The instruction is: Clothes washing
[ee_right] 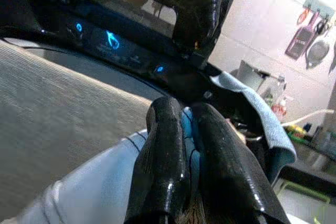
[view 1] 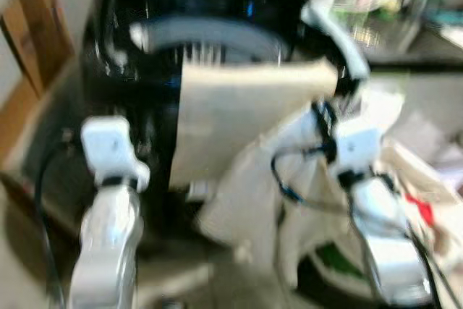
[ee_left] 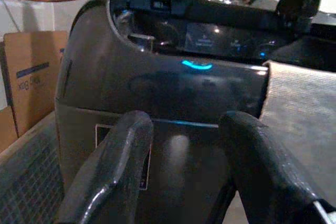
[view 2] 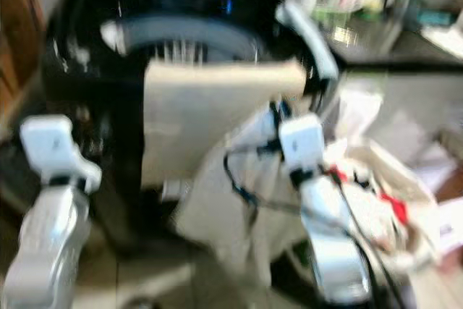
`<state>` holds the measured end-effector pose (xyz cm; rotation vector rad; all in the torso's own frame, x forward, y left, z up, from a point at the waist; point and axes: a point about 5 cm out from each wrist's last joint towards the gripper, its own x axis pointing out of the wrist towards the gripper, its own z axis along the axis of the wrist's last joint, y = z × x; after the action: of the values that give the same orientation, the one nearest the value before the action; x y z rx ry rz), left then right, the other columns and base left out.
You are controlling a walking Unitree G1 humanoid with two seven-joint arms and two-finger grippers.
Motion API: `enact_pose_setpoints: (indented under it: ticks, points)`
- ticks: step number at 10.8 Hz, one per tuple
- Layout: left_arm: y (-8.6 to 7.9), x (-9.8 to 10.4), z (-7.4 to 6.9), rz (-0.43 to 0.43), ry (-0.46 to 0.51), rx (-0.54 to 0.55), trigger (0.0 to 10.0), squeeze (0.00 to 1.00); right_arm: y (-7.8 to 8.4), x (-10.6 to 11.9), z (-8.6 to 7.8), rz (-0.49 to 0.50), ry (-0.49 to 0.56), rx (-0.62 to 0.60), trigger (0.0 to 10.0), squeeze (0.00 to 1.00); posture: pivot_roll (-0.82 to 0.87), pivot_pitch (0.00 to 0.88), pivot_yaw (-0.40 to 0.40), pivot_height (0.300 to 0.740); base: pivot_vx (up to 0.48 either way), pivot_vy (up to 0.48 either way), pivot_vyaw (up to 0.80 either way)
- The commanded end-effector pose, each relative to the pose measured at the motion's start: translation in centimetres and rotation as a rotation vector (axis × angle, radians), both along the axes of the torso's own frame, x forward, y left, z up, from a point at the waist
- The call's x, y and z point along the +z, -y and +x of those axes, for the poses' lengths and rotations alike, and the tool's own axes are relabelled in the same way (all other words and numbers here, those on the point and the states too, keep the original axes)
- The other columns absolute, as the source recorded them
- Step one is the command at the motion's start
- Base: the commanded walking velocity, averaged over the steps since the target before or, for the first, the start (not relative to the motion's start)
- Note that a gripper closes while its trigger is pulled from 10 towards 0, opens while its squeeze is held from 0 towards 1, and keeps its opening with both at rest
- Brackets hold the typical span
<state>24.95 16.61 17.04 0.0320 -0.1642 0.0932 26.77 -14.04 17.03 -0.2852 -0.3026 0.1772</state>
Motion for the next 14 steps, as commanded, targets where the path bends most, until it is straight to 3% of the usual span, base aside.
enact_pose_setpoints:
  ticks: [1,3,4,5,7,8,10,11,14]
  points:
    - [1.1,0.7,0.2,-0.001,0.023,-0.052,10.0,0.0,-0.2,3.4,0.3,0.037,0.119,0.015,0.0,0.0,0.14,0.0,-0.099,0.74,0.0,0.0,0.0]
    - [1.8,1.7,0.3,0.03,0.066,-0.082,10.0,0.0,-0.2,4.7,0.6,0.042,0.175,0.004,0.0,0.0,0.14,0.0,-0.093,0.74,0.0,0.0,0.0]
    - [1.8,1.7,0.5,0.039,0.066,-0.076,10.0,0.0,0.0,8.3,1.3,0.086,0.283,-0.025,0.0,0.0,0.13,0.0,-0.087,0.74,0.0,0.0,0.0]
    - [1.8,1.8,0.5,0.046,0.069,-0.074,10.0,0.0,0.1,8.7,1.6,0.084,0.29,-0.028,0.0,0.0,0.13,0.0,-0.087,0.74,0.0,0.0,0.0]
    - [1.9,2.7,0.8,0.05,0.09,-0.08,10.0,0.0,0.0,6.2,1.1,0.064,0.21,-0.02,0.0,0.0,0.13,0.0,-0.092,0.74,0.0,0.0,0.0]
    - [1.8,3.8,0.9,0.032,0.128,-0.082,10.0,0.0,-0.2,7.5,1.1,0.082,0.244,-0.019,0.0,0.0,0.13,0.0,-0.092,0.74,0.0,0.0,0.0]
    - [1.9,7.5,0.8,0.019,0.298,-0.101,10.0,0.0,0.2,13.3,1.5,0.069,0.474,-0.041,0.0,0.0,0.13,0.0,-0.088,0.74,0.24,0.0,0.0]
    - [2.0,8.1,0.9,0.015,0.323,-0.099,10.0,0.0,0.9,14.9,1.9,0.056,0.536,-0.065,0.0,0.0,0.12,0.0,-0.085,0.74,0.48,0.0,0.0]
    - [2.2,8.5,0.9,-0.017,0.345,-0.096,10.0,0.0,1.5,15.5,2.6,0.031,0.555,-0.095,0.0,0.0,0.12,0.0,-0.091,0.74,0.48,0.0,0.0]
